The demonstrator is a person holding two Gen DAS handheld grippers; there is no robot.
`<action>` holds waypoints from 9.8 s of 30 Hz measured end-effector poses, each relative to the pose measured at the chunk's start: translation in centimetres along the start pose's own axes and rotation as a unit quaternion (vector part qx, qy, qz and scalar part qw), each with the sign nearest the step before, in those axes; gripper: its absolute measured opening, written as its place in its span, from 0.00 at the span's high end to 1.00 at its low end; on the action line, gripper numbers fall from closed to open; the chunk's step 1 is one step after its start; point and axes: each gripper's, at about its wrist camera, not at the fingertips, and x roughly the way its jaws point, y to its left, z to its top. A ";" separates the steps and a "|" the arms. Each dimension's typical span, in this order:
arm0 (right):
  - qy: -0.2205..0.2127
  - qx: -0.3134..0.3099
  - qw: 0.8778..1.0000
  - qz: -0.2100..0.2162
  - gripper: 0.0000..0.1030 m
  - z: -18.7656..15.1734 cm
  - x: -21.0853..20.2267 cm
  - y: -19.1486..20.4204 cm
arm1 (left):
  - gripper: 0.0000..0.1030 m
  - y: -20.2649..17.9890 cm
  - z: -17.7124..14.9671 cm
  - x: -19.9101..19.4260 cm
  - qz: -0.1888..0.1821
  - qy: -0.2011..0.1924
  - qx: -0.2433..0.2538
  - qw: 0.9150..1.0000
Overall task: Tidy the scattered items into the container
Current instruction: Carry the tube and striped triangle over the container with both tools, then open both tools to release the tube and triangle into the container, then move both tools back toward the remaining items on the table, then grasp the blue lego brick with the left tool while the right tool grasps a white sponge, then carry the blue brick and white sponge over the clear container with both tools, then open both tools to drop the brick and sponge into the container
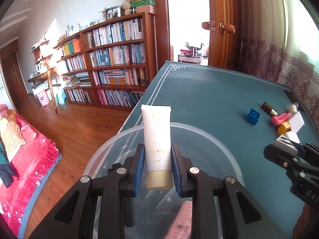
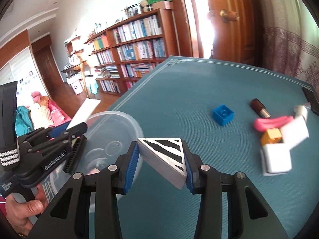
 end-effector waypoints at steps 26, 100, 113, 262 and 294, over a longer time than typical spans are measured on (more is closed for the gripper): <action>0.024 -0.030 0.998 0.048 0.57 2.1 4.5 5.3 | 0.44 2.9 0.2 0.2 0.015 -0.006 -0.020 1.000; 0.017 0.079 0.996 -0.036 0.41 -2.1 -0.4 -4.5 | 0.10 -3.5 0.3 0.8 0.019 0.027 0.024 0.999; 0.000 0.112 0.988 -0.106 0.41 -3.4 -3.4 -10.5 | 0.10 -7.9 0.4 1.8 -0.015 0.046 0.047 0.998; -0.015 -0.013 1.000 0.022 0.49 -1.0 -0.7 4.9 | 0.54 1.1 -0.4 -0.4 0.019 -0.007 -0.033 0.999; 0.004 -0.026 0.999 0.044 0.47 -0.5 1.0 6.8 | 0.11 5.1 -0.9 -1.5 0.012 -0.006 -0.092 0.996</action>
